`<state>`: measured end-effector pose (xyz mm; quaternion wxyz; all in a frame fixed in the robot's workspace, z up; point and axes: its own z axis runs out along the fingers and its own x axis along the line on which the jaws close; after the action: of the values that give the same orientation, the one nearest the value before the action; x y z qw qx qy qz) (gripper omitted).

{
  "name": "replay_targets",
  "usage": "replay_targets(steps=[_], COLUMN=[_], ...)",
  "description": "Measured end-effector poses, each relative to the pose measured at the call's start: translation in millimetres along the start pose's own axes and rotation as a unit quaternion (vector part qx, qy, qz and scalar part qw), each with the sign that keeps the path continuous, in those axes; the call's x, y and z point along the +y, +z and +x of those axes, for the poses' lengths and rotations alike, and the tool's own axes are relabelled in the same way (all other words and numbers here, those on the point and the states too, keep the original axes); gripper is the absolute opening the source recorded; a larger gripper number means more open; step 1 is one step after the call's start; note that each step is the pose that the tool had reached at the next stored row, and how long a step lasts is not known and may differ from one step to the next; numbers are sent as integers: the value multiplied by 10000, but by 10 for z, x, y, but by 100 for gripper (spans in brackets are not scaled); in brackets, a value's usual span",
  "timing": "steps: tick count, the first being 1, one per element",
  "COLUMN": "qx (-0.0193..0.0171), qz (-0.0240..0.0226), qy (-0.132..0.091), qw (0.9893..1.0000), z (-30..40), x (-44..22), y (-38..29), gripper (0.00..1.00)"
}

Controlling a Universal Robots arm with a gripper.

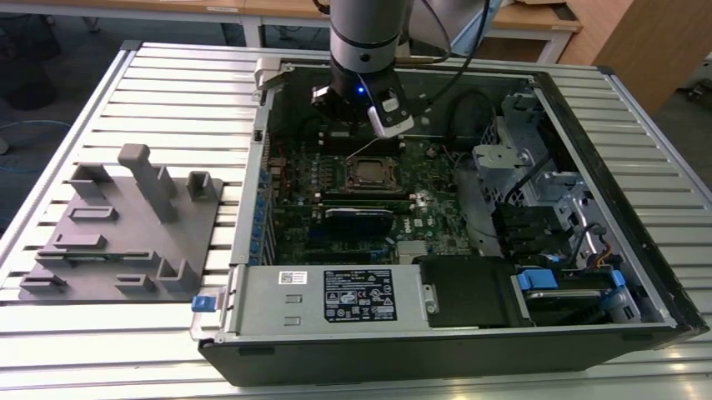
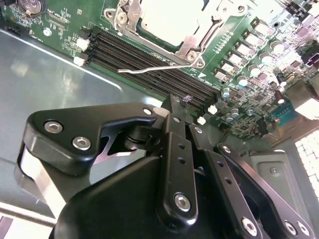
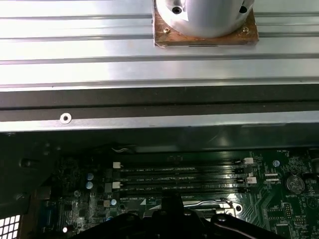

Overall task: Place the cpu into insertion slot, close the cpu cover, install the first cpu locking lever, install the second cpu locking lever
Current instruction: 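Install the first cpu locking lever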

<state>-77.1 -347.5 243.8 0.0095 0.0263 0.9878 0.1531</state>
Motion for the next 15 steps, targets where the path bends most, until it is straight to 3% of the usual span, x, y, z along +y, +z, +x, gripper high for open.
replay_targets(steps=[4,11,15], qx=[-3,-22,-34], qz=[3,70,131], qy=[4,56,80], qw=[10000,10000,9999], z=[-1,-2,-5], x=[1,-2,-2], y=[2,9,18], gripper=[10,10,10])
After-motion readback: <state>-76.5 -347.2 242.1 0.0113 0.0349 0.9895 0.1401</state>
